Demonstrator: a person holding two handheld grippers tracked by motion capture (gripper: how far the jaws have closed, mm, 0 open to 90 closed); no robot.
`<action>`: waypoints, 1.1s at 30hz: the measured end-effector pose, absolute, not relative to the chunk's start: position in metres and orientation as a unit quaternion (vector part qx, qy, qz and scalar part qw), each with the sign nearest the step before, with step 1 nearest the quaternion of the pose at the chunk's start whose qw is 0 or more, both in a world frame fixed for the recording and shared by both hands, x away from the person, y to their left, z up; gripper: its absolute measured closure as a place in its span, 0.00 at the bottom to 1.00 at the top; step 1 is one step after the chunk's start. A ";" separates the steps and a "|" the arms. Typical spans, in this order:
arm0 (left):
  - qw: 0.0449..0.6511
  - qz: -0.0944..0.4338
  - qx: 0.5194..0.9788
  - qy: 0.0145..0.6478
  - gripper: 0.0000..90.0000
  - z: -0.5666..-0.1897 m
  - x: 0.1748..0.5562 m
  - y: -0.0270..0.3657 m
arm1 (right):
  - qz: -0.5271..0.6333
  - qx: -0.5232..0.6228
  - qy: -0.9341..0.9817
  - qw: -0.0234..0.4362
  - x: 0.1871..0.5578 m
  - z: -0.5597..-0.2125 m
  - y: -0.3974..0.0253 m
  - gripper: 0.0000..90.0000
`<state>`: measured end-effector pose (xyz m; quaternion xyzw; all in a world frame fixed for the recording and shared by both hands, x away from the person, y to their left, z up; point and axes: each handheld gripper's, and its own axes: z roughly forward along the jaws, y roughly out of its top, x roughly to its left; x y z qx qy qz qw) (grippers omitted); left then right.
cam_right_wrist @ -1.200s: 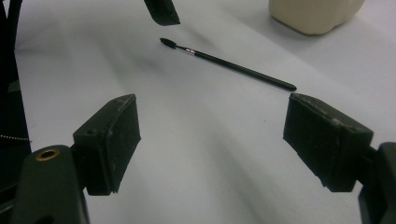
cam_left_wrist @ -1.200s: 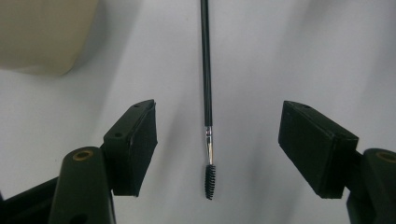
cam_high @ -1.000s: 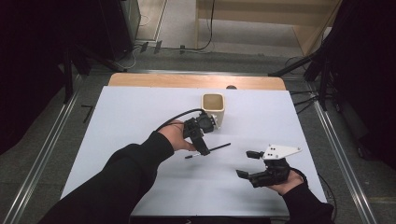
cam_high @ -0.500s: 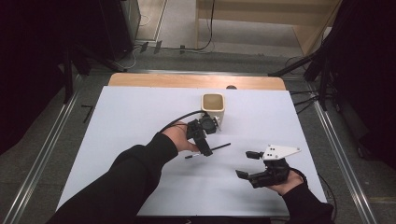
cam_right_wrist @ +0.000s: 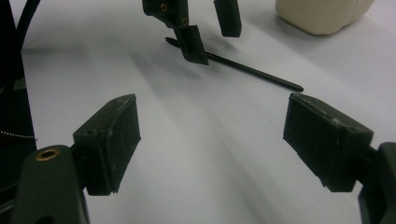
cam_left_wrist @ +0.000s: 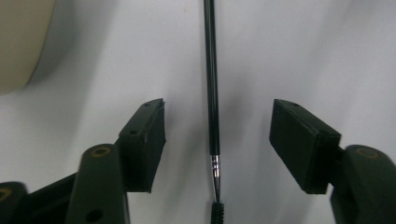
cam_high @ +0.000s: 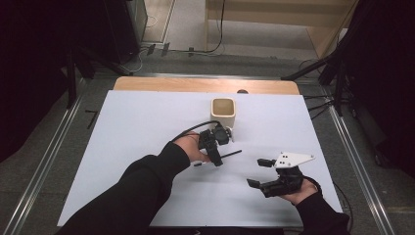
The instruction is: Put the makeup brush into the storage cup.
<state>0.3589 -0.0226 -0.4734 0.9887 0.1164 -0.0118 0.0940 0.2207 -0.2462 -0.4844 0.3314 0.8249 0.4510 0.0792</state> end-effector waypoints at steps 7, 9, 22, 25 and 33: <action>0.077 -0.009 0.990 0.118 0.50 -0.482 0.362 -0.024 | 0.451 0.331 0.825 0.079 0.221 -0.484 -0.246 0.23; 0.077 -0.003 0.990 0.121 0.53 -0.481 0.362 -0.025 | 0.451 0.331 0.825 0.079 0.221 -0.484 -0.246 0.23; 0.054 0.022 0.992 0.113 0.76 -0.480 0.352 -0.030 | 0.449 0.331 0.826 0.080 0.221 -0.485 -0.245 0.23; 0.053 0.020 0.991 0.120 0.82 -0.480 0.351 -0.031 | 0.449 0.330 0.826 0.081 0.220 -0.485 -0.245 0.23; 0.050 -0.004 0.985 0.164 0.96 -0.480 0.357 -0.030 | 0.449 0.331 0.826 0.081 0.220 -0.485 -0.245 0.23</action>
